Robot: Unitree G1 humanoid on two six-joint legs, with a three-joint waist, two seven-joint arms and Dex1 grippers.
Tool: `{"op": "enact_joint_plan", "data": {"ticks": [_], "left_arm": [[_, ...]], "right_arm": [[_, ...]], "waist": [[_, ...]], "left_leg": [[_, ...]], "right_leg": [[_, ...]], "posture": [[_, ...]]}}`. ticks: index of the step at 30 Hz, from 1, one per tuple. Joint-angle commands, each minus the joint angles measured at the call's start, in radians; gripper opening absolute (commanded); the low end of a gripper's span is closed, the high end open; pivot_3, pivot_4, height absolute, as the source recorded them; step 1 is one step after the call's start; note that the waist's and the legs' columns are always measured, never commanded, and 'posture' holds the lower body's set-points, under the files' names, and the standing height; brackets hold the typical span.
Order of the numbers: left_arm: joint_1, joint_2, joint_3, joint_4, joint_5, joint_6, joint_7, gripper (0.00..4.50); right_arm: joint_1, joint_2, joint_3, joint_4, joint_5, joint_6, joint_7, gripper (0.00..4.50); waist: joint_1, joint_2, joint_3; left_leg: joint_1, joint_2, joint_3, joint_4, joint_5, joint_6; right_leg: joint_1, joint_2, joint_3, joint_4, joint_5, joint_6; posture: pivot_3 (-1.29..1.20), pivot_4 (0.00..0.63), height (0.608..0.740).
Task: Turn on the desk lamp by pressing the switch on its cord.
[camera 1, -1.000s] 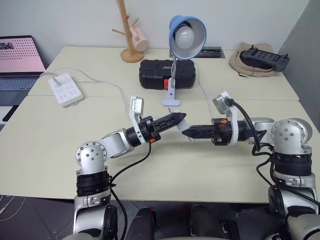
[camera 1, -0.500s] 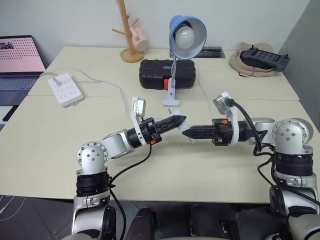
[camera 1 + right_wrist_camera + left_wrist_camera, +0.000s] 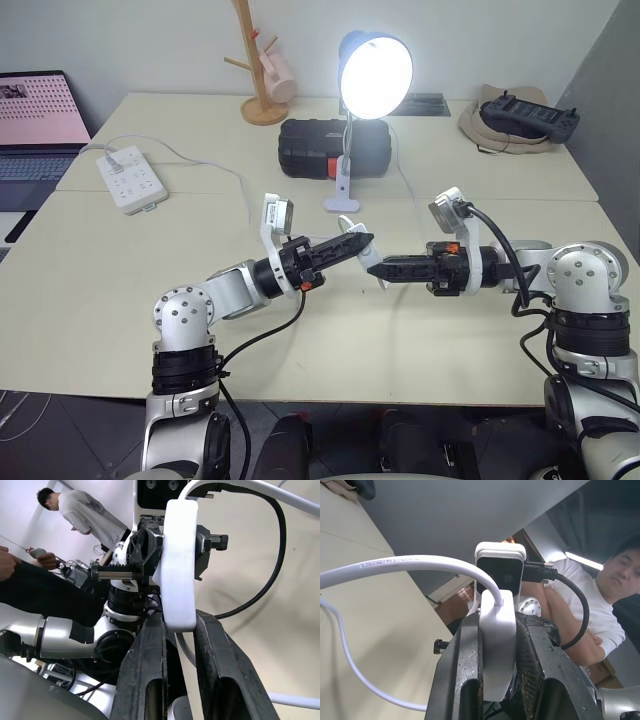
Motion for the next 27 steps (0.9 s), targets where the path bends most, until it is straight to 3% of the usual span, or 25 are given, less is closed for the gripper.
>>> {"op": "enact_joint_plan", "data": {"ticks": [1, 12, 16, 22, 27], "left_arm": [[0.004, 0.023, 0.002, -0.029, 0.049, -0.058, 0.001, 1.35], [-0.002, 0.074, 0.018, -0.02, 0.015, -0.044, -0.016, 3.59], [-0.001, 0.148, 0.025, -0.03, 0.036, -0.041, -0.049, 4.35], [0.032, 0.386, -0.065, -0.095, 0.195, -0.102, -0.257, 4.47], [0.025, 0.618, -0.222, -0.067, 0.499, -0.345, -0.494, 4.47]], "right_arm": [[-0.007, -0.013, -0.001, -0.035, 0.025, -0.013, 0.006, 0.37], [-0.021, -0.016, 0.018, -0.011, 0.001, -0.053, 0.003, 0.37], [-0.029, -0.047, 0.053, 0.002, -0.046, -0.107, 0.026, 0.37], [-0.076, -0.148, 0.232, 0.044, -0.301, -0.384, 0.112, 0.37], [-0.133, -0.192, 0.399, 0.119, -0.544, -0.627, 0.165, 0.37]], "waist": [[0.0, 0.0, 0.0], [0.0, 0.0, 0.0], [0.0, 0.0, 0.0], [-0.002, 0.0, 0.0], [-0.002, 0.001, 0.001]], "left_leg": [[0.0, 0.0, 0.0, 0.0, 0.0, 0.0], [0.0, 0.0, 0.0, 0.0, 0.0, 0.0], [0.0, 0.0, 0.0, 0.0, 0.0, 0.0], [0.0, -0.001, 0.001, -0.002, 0.0, 0.0], [-0.003, 0.0, 0.005, -0.002, 0.0, 0.0]], "right_leg": [[0.0, 0.0, 0.0, 0.0, 0.0, 0.0], [0.0, 0.001, 0.0, 0.0, 0.0, 0.0], [0.0, 0.001, 0.0, 0.0, 0.0, 0.0], [-0.003, 0.003, 0.002, -0.001, 0.0, 0.0], [-0.005, 0.006, 0.001, -0.003, 0.0, 0.0]], "posture": [[0.0, 0.15, 0.74], [0.0, 0.15, 0.74], [0.0, 0.15, 0.74], [0.0, 0.15, 0.74], [0.0, 0.15, 0.74]]}}
